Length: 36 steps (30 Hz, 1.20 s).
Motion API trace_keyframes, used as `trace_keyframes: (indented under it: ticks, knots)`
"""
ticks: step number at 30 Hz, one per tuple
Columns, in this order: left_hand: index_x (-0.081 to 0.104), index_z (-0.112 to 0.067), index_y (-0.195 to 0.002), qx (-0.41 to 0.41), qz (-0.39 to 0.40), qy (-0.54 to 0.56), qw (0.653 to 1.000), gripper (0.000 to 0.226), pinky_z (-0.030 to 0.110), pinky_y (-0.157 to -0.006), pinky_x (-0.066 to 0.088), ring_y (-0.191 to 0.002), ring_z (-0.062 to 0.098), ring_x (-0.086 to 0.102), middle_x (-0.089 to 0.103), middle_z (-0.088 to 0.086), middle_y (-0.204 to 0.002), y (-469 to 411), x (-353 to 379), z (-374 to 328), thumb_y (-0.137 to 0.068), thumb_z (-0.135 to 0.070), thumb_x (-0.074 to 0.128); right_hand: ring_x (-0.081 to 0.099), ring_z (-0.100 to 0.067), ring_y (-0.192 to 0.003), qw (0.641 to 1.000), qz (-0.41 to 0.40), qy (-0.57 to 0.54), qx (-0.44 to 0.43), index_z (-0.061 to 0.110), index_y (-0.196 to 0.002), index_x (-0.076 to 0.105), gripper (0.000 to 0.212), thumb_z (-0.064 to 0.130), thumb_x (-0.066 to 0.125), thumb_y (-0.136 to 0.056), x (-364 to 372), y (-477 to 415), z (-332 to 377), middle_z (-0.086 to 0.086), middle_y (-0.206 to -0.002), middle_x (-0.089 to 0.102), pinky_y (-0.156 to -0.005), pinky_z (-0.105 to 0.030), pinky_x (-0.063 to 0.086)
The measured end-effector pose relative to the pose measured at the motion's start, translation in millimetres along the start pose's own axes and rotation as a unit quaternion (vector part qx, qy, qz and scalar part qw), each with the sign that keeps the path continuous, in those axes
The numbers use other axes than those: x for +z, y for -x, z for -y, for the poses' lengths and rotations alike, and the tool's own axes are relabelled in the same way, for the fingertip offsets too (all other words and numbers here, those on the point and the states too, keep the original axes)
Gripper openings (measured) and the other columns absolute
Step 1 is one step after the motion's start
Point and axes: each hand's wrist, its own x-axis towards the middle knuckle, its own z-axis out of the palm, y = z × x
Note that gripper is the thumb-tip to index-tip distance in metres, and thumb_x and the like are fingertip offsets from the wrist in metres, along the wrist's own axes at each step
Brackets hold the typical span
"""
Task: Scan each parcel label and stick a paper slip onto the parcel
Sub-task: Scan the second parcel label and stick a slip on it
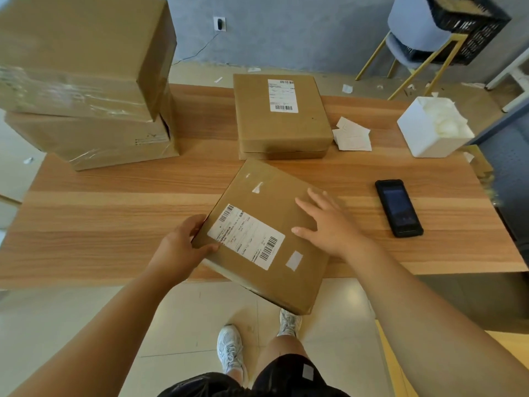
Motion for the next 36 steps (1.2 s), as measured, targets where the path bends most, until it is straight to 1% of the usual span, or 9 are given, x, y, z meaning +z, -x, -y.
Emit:
trace_keyframes:
  ticks: [4, 7, 11, 15, 19, 22, 28, 31, 36]
  knots:
    - [0.043, -0.022, -0.134, 0.002, -0.079, -0.057, 0.995, 0.069, 0.041, -0.099, 0.039, -0.126, 0.025, 0.039, 0.043, 0.003, -0.136, -9.6, 14.5, -14.1, -0.074, -0.030, 0.077, 0.015, -0.025, -0.143, 0.996, -0.042, 0.033, 0.078, 0.046, -0.145, 0.024, 0.064, 0.066, 0.042, -0.087, 6.4, 20.8, -21.1, 0.011, -0.158, 0.015, -0.112, -0.046, 0.021]
    - [0.037, -0.020, -0.133, -0.011, -0.112, -0.034, 0.993, 0.077, 0.047, -0.100, 0.039, -0.124, 0.031, 0.037, 0.032, 0.009, -0.136, -8.8, 34.9, -26.4, -0.070, -0.031, 0.080, 0.026, -0.028, -0.135, 0.985, -0.068, 0.053, 0.150, 0.041, -0.146, 0.025, 0.065, 0.068, 0.035, -0.088, 18.9, 39.2, -28.0, 0.008, -0.157, 0.021, -0.106, -0.047, 0.030]
    - [0.039, -0.016, -0.127, -0.012, -0.075, 0.017, 0.997, 0.071, 0.028, -0.081, 0.044, -0.096, 0.014, 0.051, 0.036, 0.008, -0.130, -5.9, 62.4, -42.1, -0.070, -0.025, 0.081, 0.031, -0.030, -0.129, 0.972, -0.106, 0.066, 0.198, 0.029, -0.145, 0.029, 0.068, 0.066, 0.033, -0.089, 34.6, 52.8, -20.6, 0.002, -0.153, 0.027, -0.099, -0.045, 0.033]
    - [0.045, -0.017, -0.127, -0.006, -0.059, 0.047, 0.997, 0.062, 0.020, -0.080, 0.044, -0.102, 0.009, 0.051, 0.048, 0.004, -0.132, -14.1, 70.5, -49.1, -0.074, -0.017, 0.077, 0.035, -0.028, -0.122, 0.975, -0.119, 0.040, 0.186, 0.026, -0.141, 0.037, 0.064, 0.063, 0.041, -0.089, 29.8, 50.7, -25.0, 0.000, -0.141, 0.039, -0.093, -0.043, 0.036]
    - [0.035, -0.019, -0.141, 0.012, -0.016, -0.048, 0.999, 0.065, 0.044, -0.103, 0.039, -0.127, 0.025, 0.042, 0.038, -0.002, -0.147, -32.9, 68.4, -59.4, -0.084, -0.021, 0.066, 0.033, -0.026, -0.121, 0.983, -0.106, 0.031, 0.147, 0.026, -0.142, 0.038, 0.062, 0.059, 0.046, -0.089, 20.0, 48.0, -38.4, -0.001, -0.137, 0.038, -0.098, -0.042, 0.035]
    - [0.033, -0.016, -0.144, 0.013, 0.005, -0.070, 0.997, 0.062, 0.045, -0.107, 0.036, -0.131, 0.026, 0.038, 0.024, -0.003, -0.154, -48.2, 69.7, -73.4, -0.088, -0.019, 0.061, 0.035, -0.023, -0.117, 0.992, -0.090, 0.011, 0.087, 0.026, -0.142, 0.039, 0.061, 0.055, 0.049, -0.090, 11.3, 44.9, -50.5, 0.001, -0.127, 0.040, -0.099, -0.040, 0.036]
    - [0.055, -0.016, -0.125, 0.035, -0.081, -0.185, 0.979, 0.042, 0.046, -0.102, 0.032, -0.126, 0.033, 0.028, 0.036, 0.002, -0.143, -44.7, 89.3, -100.2, -0.084, -0.017, 0.064, 0.053, -0.010, -0.098, 0.991, -0.069, -0.112, 0.026, 0.027, -0.123, 0.058, 0.038, 0.048, 0.054, -0.090, -14.6, 41.4, -93.2, 0.013, -0.108, 0.050, -0.080, -0.031, 0.047]
    - [0.062, -0.015, -0.116, 0.095, -0.083, -0.213, 0.969, 0.039, 0.048, -0.098, 0.032, -0.122, 0.032, 0.035, 0.048, 0.005, -0.132, -32.3, 106.9, -115.5, -0.079, -0.021, 0.072, 0.056, -0.003, -0.090, 0.985, -0.092, -0.141, 0.044, 0.029, -0.114, 0.062, 0.030, 0.046, 0.056, -0.090, -26.4, 37.8, -126.4, 0.018, -0.098, 0.057, -0.077, -0.029, 0.050]
    - [0.065, -0.012, -0.111, 0.177, -0.043, -0.193, 0.964, 0.036, 0.049, -0.094, 0.041, -0.110, 0.032, 0.050, 0.060, 0.006, -0.117, -31.0, 146.5, -146.9, -0.077, -0.017, 0.073, 0.056, -0.012, -0.096, 0.972, -0.124, -0.148, 0.135, 0.020, -0.118, 0.058, 0.034, 0.040, 0.059, -0.090, -30.0, 26.7, -184.9, 0.003, -0.114, 0.059, -0.078, -0.027, 0.047]
